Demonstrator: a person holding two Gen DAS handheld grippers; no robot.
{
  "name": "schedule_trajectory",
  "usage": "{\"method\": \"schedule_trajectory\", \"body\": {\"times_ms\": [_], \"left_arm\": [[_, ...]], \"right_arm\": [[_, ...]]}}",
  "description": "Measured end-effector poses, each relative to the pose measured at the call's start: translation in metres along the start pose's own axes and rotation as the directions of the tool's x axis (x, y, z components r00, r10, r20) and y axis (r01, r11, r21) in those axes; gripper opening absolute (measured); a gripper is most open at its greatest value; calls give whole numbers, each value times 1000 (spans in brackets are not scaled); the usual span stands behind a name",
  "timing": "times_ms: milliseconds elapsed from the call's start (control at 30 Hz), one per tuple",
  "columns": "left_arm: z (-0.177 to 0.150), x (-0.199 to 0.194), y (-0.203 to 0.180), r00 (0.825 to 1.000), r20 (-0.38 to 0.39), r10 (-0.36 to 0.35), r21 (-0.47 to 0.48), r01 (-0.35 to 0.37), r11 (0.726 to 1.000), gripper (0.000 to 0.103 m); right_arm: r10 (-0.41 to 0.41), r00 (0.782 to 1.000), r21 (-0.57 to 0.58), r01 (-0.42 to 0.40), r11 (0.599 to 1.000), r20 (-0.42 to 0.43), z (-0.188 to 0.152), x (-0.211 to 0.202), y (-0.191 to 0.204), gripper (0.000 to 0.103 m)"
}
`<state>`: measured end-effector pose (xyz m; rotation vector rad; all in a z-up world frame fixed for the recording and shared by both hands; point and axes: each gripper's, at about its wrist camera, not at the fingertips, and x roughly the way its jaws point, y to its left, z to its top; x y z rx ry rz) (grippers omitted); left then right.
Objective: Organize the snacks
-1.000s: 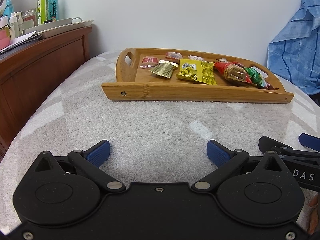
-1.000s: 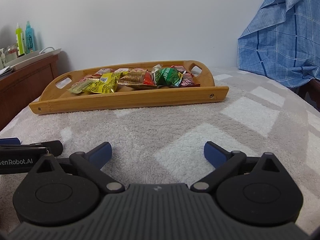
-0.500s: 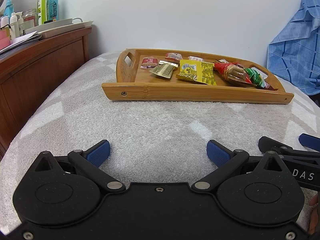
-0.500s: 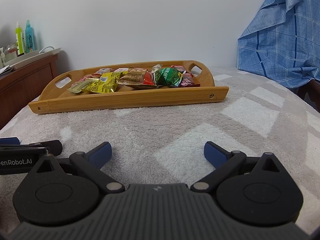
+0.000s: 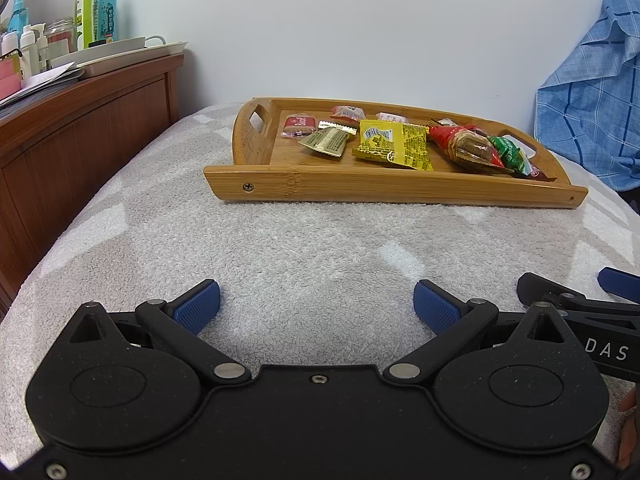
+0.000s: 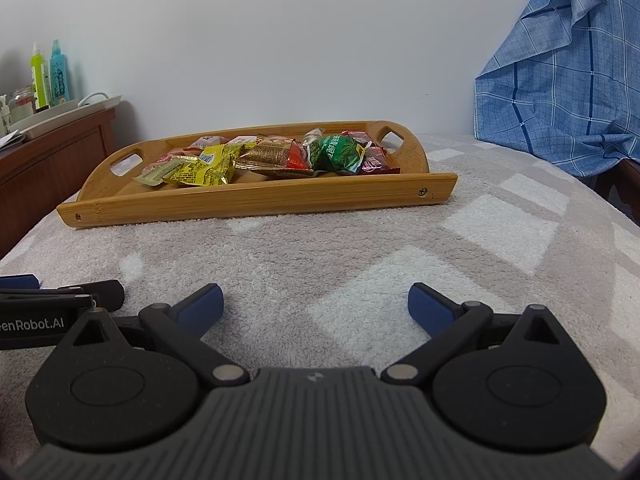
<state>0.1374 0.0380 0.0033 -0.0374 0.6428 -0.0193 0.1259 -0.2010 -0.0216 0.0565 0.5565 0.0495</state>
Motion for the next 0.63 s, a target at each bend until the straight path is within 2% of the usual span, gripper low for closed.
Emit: {"method": "schedule_trajectory", "body": {"times_ms": [633], "left_arm": [[0,-1,0,1000,6,0,-2,0,1000,103]], "right_arm": [[0,1000,-1,0,1000,0,0,0,0,103]]}}
